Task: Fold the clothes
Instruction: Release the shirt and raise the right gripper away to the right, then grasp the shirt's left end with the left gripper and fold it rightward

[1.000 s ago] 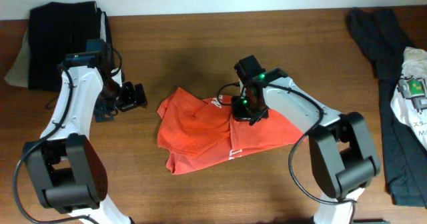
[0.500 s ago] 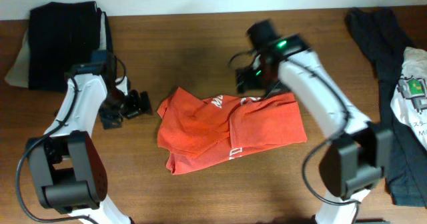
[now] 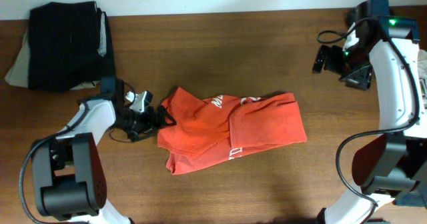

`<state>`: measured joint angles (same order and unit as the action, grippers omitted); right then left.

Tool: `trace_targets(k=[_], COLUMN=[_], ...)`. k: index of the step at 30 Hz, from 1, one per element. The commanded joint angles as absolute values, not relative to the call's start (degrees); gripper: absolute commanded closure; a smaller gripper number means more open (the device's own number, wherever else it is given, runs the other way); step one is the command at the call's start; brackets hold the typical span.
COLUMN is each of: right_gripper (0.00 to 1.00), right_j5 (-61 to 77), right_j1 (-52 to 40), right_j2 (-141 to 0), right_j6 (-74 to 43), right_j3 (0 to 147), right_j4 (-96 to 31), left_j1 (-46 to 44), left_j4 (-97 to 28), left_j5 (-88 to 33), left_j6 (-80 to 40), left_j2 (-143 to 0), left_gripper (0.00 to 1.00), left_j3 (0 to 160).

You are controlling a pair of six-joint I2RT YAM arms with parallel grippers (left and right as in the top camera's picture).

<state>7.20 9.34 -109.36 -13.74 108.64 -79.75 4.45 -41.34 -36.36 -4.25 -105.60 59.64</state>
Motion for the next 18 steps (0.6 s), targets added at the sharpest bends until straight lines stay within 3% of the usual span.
trace_targets(k=[1,9,10,11,14,15,18], right_gripper=[0.01,0.01,0.01,0.01,0.01,0.01,0.01], right_j5=[8.82,8.84,8.84,8.84,8.82,8.82,8.16], right_j1=[9.08,8.58,8.58,8.58,8.58,8.56,8.16], right_j2=[-109.06,-109.06,-109.06,-109.06,-109.06,-109.06,-109.06], right_j6=[-12.23,-12.23,-12.23,-12.23,-12.21,-12.21,-11.31], right_j3=[108.97,108.97,108.95,108.92,108.92,108.92,108.9], right_j4=[-80.16,-80.77,-80.86,-80.86,-81.6,-82.17,-83.15], left_j1=[1.72,-4.89,-4.89,-4.82,-4.64,-4.6,-3.14], left_j4=[-39.88,-37.34,-36.91,-36.56,-36.32,-37.15,-43.2], left_j5=[-38.74,-36.45,-36.45,-36.45,-35.83,-34.63,-26.87], left_j6=[-4.47,-8.78,-8.78,-8.75,-8.75,-9.04,-10.07], left_j2=[-107.7,-108.4,-108.4,-108.4,-108.4,-108.4,-108.4], left_gripper=[0.01,0.01,0.1,0.33,0.89,1.0,1.0], left_j3=[55.18,54.59,54.59,54.59,55.46,56.36,61.54])
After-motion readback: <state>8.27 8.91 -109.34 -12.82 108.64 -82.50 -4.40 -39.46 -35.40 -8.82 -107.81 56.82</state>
